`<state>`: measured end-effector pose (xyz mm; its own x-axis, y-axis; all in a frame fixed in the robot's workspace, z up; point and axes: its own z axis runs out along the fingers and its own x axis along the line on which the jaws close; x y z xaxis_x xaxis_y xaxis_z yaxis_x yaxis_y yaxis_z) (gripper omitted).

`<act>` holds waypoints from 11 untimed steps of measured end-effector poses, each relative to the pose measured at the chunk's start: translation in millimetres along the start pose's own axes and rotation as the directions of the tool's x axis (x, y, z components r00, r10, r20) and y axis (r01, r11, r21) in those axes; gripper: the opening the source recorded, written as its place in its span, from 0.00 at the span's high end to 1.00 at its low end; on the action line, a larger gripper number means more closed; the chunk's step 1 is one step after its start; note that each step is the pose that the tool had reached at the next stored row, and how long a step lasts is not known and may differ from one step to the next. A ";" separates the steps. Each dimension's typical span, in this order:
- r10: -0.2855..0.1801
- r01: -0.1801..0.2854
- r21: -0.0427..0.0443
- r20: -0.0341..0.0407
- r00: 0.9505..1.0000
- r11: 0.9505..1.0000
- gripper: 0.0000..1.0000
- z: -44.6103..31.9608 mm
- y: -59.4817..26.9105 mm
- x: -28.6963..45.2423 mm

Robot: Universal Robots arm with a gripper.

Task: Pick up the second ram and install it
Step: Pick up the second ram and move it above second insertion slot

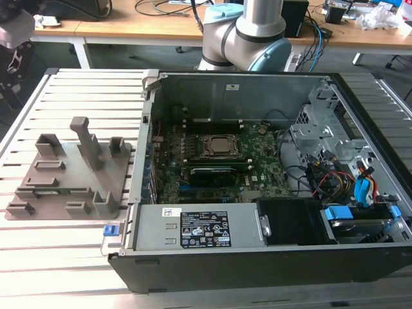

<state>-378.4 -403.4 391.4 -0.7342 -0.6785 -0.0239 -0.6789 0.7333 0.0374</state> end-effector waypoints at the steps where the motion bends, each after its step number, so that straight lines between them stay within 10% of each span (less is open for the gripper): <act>1: -0.025 0.025 -0.001 -0.001 1.000 1.000 0.89 0.0 0.0 0.0; 3: -0.070 0.070 -0.002 -0.003 0.998 0.998 0.89 0.0 0.0 0.0; 8: -0.228 0.228 -0.006 -0.008 0.974 0.974 0.89 0.0 0.0 0.0; 10: -0.274 0.274 -0.008 -0.009 0.962 0.962 0.89 0.0 0.0 0.0; 11: -0.323 0.323 -0.010 -0.011 0.946 0.946 0.89 0.0 0.0 0.0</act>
<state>-378.4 -403.4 391.4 -0.4752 -0.8796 -0.0238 -0.8796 0.4742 0.0374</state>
